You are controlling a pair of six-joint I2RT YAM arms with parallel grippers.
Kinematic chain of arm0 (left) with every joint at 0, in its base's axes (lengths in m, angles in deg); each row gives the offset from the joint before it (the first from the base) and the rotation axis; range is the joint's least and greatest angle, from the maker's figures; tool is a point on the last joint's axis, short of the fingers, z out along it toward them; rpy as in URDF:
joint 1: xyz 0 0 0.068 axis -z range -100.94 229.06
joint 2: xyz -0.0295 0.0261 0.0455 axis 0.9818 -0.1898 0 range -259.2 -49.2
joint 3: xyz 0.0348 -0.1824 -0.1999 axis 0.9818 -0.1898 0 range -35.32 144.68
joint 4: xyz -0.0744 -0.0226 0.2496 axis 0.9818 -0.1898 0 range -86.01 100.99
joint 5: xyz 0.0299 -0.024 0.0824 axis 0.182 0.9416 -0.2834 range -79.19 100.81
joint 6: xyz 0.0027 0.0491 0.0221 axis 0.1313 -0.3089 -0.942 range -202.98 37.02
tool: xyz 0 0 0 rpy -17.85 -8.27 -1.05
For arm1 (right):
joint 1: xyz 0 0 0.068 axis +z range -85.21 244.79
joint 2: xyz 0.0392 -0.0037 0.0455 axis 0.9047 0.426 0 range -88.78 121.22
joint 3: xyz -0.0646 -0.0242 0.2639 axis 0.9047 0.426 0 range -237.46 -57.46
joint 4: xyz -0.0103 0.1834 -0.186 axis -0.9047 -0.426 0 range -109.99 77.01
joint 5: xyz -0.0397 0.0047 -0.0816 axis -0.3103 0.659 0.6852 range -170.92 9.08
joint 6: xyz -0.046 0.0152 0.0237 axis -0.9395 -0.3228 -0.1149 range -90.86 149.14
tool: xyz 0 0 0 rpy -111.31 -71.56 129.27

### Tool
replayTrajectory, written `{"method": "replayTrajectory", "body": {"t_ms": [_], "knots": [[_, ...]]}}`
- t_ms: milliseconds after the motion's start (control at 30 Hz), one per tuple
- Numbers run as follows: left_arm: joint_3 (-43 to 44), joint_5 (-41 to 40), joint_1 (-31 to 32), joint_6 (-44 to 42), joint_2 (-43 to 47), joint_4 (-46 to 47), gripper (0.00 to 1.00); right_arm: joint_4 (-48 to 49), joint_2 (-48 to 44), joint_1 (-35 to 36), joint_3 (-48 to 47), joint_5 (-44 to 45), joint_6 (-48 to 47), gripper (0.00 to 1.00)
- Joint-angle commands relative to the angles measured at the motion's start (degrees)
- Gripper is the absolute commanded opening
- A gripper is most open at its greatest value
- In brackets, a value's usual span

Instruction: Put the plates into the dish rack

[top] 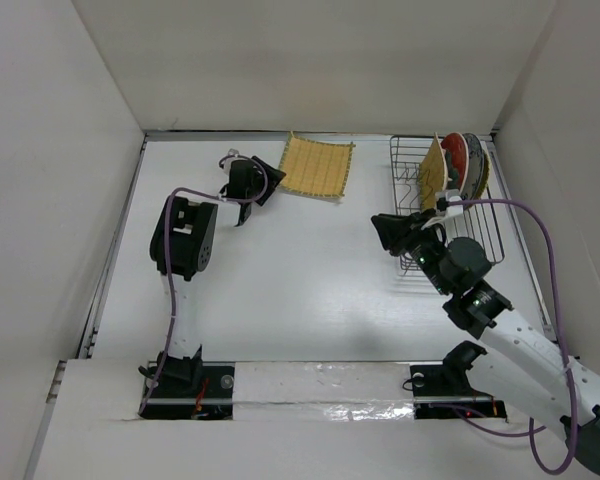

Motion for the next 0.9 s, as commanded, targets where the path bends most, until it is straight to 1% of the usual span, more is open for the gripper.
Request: {"method": "replayTrajectory", "body": {"t_ms": [0, 167, 300, 533, 567, 633, 667, 767, 800, 833, 867], "knots": [[2.24, 1.14, -0.61, 2.77, -1.46, 1.92, 0.60, 4.00, 0.10, 0.49, -0.67, -1.05, 0.51, 0.30], [4.70, 1.40, -0.61, 3.48, -4.70, 2.97, 0.56, 4.35, 0.89, 0.49, -1.02, -0.96, 0.51, 0.30], [5.14, 3.42, -0.61, 6.37, -7.17, 6.13, 0.54, 4.62, 1.42, 0.49, -1.11, -1.05, 0.77, 0.30], [4.97, 1.06, -0.09, 7.43, -9.11, 9.83, 0.51, 6.02, 2.04, 0.49, -0.67, -1.05, 1.47, 0.30], [4.79, 0.97, -0.09, 7.87, -9.54, 11.75, 0.49, 6.20, 2.30, 0.49, -0.67, -0.97, 1.56, 0.30], [4.35, 1.57, 0.44, 8.40, -10.25, 13.69, 0.43, 6.90, 2.39, 0.49, -0.49, -0.79, 1.74, 0.30], [4.35, 2.01, 0.44, 8.66, -11.29, 15.70, 0.33, 7.16, 2.91, 0.49, -0.41, -0.79, 2.00, 0.30], [4.27, 3.69, 0.44, 9.54, -12.79, 19.74, 0.13, 7.87, 3.53, 0.49, -0.32, -0.79, 2.44, 0.30], [3.48, 3.86, 0.44, 9.54, -12.71, 20.81, 0.03, 7.87, 3.97, 0.49, -0.23, -0.79, 2.53, 0.30], [3.13, 3.95, 0.44, 9.37, -12.54, 21.51, 0.00, 8.13, 4.15, 0.49, -0.23, -0.79, 2.53, 0.30], [2.69, 4.04, 0.44, 9.02, -11.93, 22.57, 0.00, 8.22, 4.41, 0.49, -0.06, -0.79, 2.70, 0.30]]}}
